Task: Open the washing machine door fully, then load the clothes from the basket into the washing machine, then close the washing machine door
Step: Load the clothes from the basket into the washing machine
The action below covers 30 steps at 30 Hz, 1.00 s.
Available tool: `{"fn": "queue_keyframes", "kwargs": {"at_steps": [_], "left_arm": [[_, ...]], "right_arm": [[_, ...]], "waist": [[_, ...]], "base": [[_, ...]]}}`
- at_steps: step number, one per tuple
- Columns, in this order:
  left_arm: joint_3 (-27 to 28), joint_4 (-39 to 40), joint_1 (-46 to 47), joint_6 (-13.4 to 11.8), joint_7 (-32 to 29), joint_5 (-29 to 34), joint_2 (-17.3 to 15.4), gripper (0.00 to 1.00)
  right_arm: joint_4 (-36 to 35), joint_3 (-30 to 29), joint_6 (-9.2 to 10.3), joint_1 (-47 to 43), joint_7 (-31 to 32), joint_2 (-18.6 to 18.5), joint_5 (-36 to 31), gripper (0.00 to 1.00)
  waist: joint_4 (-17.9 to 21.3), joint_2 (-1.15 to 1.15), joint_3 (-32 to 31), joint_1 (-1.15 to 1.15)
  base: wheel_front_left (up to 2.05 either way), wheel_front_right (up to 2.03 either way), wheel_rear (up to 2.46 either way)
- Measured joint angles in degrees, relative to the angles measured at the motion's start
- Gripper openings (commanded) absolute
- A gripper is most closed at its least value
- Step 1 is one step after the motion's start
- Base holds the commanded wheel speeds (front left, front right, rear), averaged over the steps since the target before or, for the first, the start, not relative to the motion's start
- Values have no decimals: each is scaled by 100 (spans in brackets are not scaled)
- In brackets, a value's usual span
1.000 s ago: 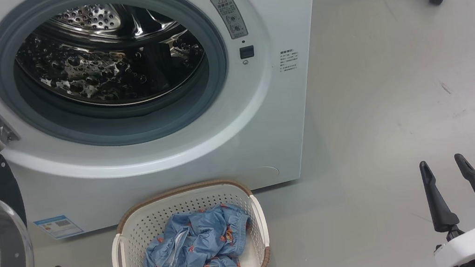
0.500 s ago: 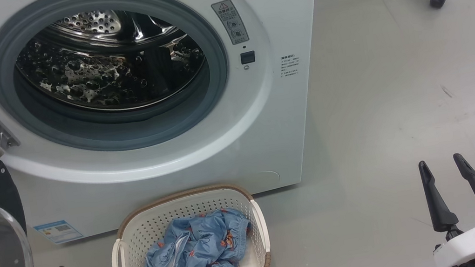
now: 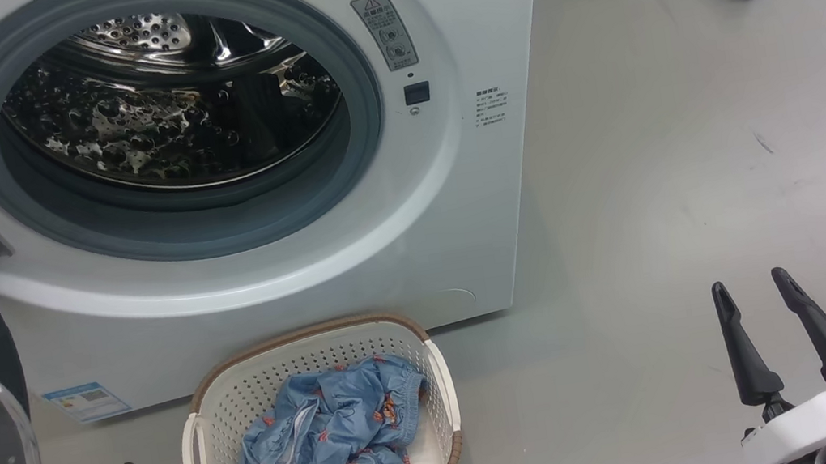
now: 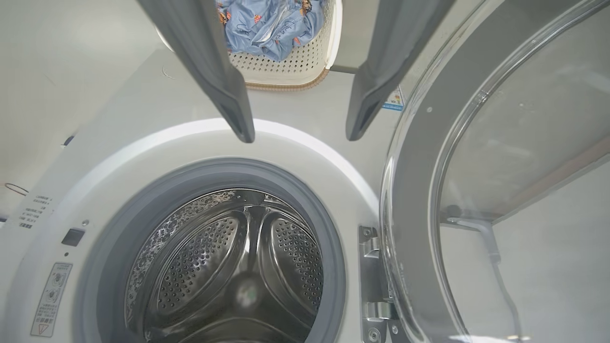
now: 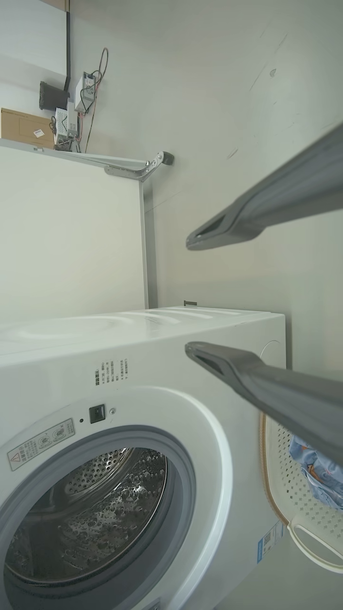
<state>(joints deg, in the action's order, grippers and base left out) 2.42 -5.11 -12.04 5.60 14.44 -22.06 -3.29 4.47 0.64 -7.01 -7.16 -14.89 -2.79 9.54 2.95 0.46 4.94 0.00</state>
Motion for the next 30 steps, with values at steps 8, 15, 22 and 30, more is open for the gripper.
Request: {"fn": "queue_keyframes", "kwargs": {"at_steps": [8,15,22,30], "left_arm": [[-278,-197,220,43,-225,176,5,100],[-314,-459,600,44,-641,25,0,100],[-431,-938,1120,87,-1269,-274,-48,100],[-671,-1408,1769,130,-1982,-279,-419,100]], "right_arm": [[-112,116,0,118,0,5,0,100],[-194,188,0,331,0,21,0,100],[-293,247,0,620,0,27,0,100],[-383,407,0,979,0,42,18,100]], "waist": [[126,0,394,0],[278,0,806,0],[502,0,1330,0],[763,0,1970,0]], "base": [[0,0,0],[0,0,0],[0,0,0],[0,0,0]]}}
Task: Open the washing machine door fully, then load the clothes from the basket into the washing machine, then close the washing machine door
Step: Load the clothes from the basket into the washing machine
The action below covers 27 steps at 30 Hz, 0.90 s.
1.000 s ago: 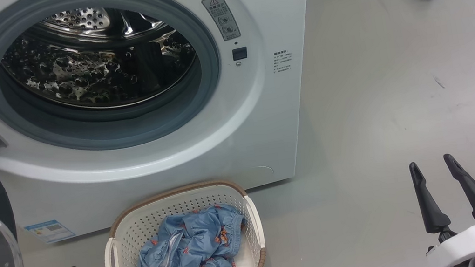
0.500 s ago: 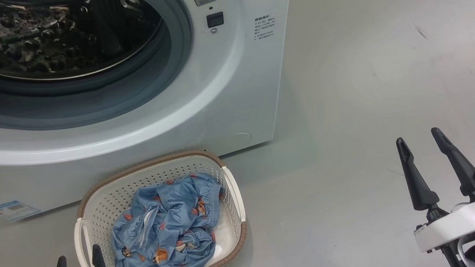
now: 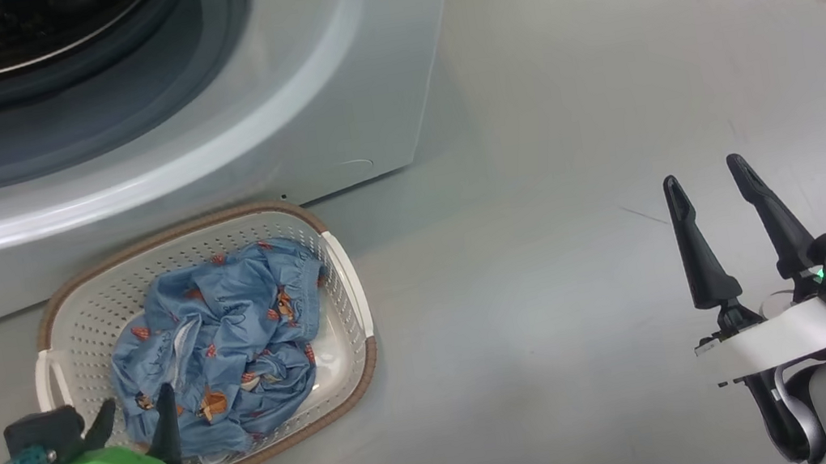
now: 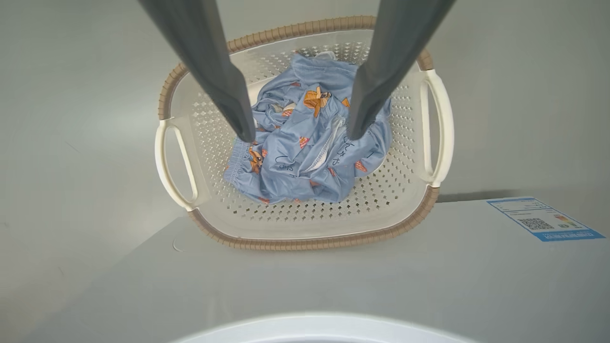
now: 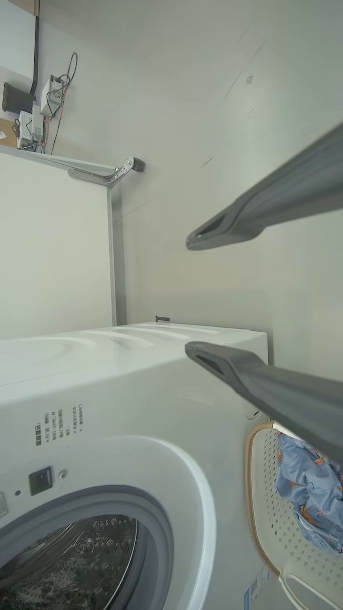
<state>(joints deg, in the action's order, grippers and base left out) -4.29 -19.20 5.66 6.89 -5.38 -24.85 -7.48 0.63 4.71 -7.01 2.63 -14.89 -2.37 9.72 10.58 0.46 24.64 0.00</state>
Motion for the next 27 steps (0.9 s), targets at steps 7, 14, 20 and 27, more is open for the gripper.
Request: {"fn": "queue_keyframes", "kwargs": {"at_steps": [7,14,20,27], "left_arm": [[-65,-285,642,14,-422,-2,-399,100],[9,-656,1251,20,-624,-281,-515,100],[12,-956,1510,20,-635,-347,-637,100],[-70,-1169,1817,21,-734,-591,-702,100]], "right_arm": [[-93,40,0,274,0,3,36,100],[-143,67,0,558,0,7,183,100],[-153,86,1,695,0,7,198,100],[-203,89,1,767,0,9,230,100]], "waist": [[206,0,574,0],[418,0,1192,1],[558,0,1553,1],[708,0,1841,0]], "base": [[0,0,0],[0,0,0],[0,0,0],[0,0,0]]}}
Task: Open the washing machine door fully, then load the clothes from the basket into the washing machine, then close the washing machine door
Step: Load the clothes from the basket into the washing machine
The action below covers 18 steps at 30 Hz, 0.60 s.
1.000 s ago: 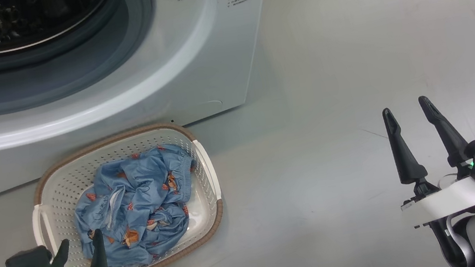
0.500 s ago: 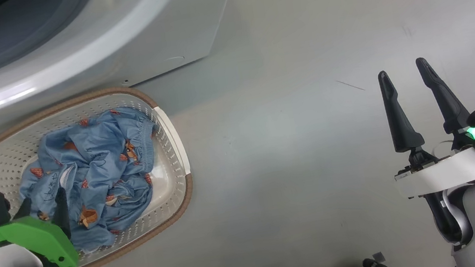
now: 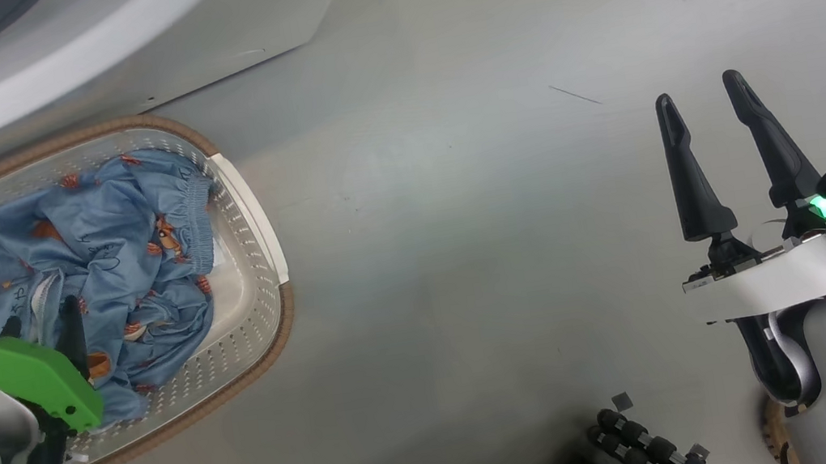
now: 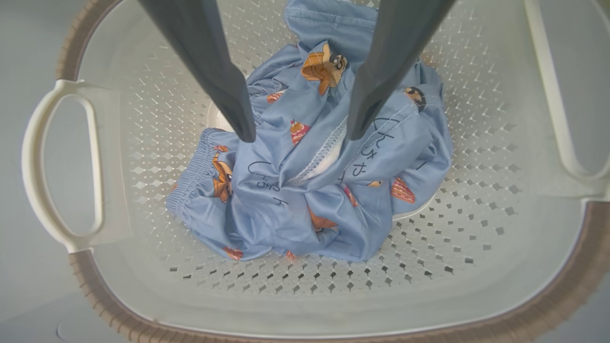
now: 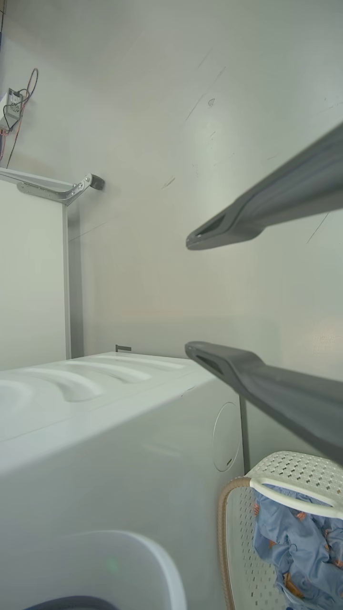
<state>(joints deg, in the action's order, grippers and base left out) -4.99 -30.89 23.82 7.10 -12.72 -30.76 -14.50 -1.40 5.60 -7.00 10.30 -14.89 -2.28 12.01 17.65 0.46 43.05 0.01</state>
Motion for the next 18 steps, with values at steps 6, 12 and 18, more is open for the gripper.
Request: {"fn": "queue_keyframes", "kwargs": {"at_steps": [6,12,18], "left_arm": [[-134,-41,372,0,-134,-13,-183,100],[-274,-201,619,0,-298,-13,-452,100],[-443,-283,808,1,-396,-62,-523,100]], "right_arm": [[-68,-7,0,0,0,2,0,100],[-167,13,3,19,-1,4,13,100],[-204,19,7,129,0,7,68,100]], "waist": [[86,0,268,0],[156,0,574,0],[211,0,869,0]], "base": [[0,0,0],[0,0,0],[0,0,0]]}}
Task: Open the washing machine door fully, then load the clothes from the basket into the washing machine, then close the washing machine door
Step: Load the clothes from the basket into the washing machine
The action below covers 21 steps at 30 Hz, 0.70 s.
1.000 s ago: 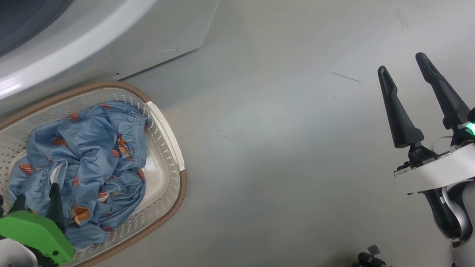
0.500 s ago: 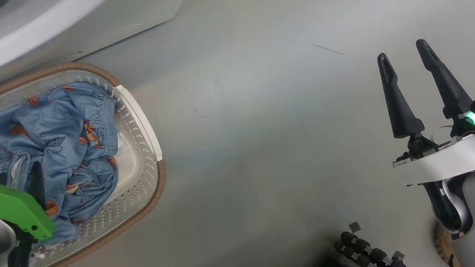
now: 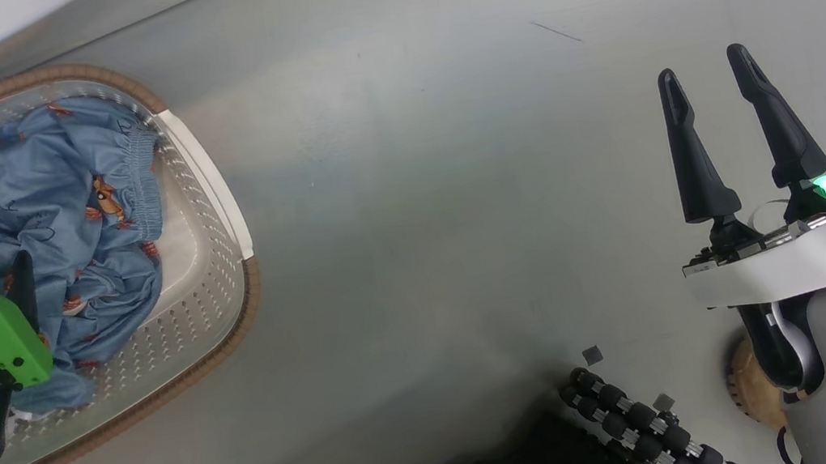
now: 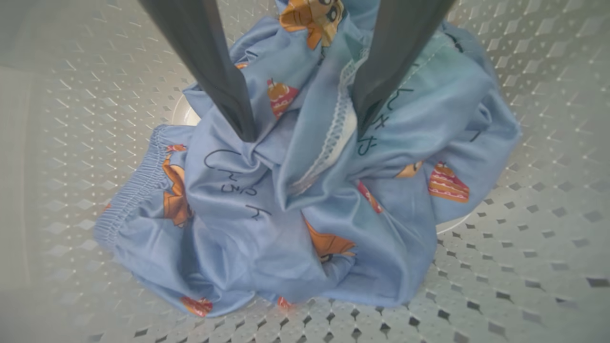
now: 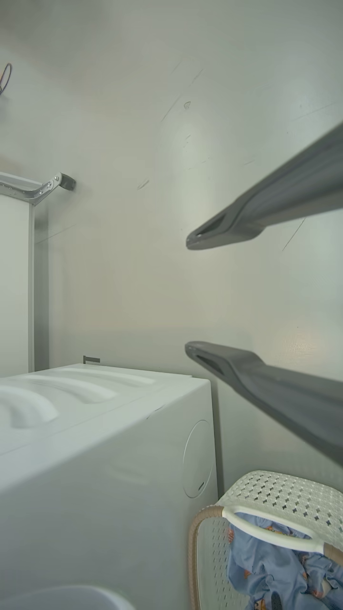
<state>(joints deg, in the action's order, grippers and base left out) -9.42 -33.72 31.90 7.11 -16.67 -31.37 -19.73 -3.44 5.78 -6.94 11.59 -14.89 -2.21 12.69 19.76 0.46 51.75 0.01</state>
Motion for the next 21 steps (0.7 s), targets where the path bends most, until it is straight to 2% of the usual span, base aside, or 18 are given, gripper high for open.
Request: {"fn": "queue_keyframes", "kwargs": {"at_steps": [10,19,21], "left_arm": [[-448,-127,405,0,-47,19,-105,100],[-818,-501,517,0,203,409,-179,100],[-866,-569,558,0,307,434,-179,43]], "right_arm": [[-71,5,1,94,-1,3,55,100],[-99,7,2,94,-1,13,41,100],[-109,7,3,94,-1,13,40,100]], "waist": [[67,0,399,0],[86,0,496,0],[85,0,501,0]], "base": [[0,0,0],[0,0,0],[0,0,0]]}}
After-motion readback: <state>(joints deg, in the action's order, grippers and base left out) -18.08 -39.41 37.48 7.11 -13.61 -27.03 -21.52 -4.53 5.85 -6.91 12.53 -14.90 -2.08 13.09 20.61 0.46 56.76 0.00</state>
